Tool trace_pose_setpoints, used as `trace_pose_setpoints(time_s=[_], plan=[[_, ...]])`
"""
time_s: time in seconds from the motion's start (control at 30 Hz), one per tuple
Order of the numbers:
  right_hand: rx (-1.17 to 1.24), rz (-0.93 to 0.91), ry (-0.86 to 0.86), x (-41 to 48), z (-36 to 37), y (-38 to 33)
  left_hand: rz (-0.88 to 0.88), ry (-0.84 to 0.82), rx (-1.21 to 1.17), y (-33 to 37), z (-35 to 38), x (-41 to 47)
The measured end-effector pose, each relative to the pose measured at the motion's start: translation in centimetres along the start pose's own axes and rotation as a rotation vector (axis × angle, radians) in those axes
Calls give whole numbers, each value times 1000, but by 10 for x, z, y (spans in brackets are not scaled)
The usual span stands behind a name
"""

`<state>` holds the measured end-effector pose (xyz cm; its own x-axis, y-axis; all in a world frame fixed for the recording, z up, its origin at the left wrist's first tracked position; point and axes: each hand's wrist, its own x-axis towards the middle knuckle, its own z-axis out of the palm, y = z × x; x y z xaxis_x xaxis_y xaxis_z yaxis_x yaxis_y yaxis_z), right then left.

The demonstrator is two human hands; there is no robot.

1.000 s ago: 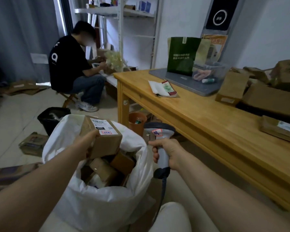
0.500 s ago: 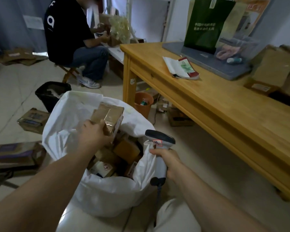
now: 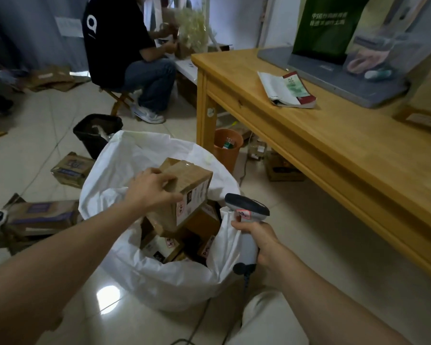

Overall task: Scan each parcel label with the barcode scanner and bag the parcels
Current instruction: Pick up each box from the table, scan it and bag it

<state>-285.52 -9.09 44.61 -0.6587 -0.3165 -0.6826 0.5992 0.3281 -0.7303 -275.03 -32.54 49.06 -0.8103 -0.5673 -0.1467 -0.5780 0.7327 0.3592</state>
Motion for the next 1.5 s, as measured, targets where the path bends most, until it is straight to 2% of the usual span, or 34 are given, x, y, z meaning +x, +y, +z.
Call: trace_pose_setpoints(time_s=[0.1,0.17,0.27,0.33,0.57,0.7,0.8,0.87,0.93,1.0,1.07,1.13,1.33,1.5], plan=[[35,21,-54,-3,-6,5,28,-84,-68,2,-18,-5],[87,27,-93,-3,-9,11,29,-208,-121,5,-28,-6],[118,37,-122,-5,-8,20,24,-421,-48,15,-34,-10],[120,37,-109,-4,-10,24,29,-469,49,21,-26,-11],[154,-10,-112,-8,-26,21,123,-439,134,35,16,-2],[181,-7,-102,-11,-31,20,202,-418,283,27,47,7],[200,12,-99,-12,-34,27,74,-272,348,17,65,5],[207,28,-96,-13,-35,32,50,-269,439,9,79,-6],[201,45,-99,-14,-35,36,80,-237,437,3,90,-16],[196,53,-99,-14,-34,38,144,-241,337,-7,95,-26],[192,55,-93,-15,-32,38,189,-125,256,-14,94,-33],[204,56,-88,-18,-28,38,152,-39,234,-12,89,-46],[263,12,-79,-36,-29,27,351,17,224,34,79,-54],[342,-112,-121,-74,-66,-19,476,114,115,133,47,-38]])
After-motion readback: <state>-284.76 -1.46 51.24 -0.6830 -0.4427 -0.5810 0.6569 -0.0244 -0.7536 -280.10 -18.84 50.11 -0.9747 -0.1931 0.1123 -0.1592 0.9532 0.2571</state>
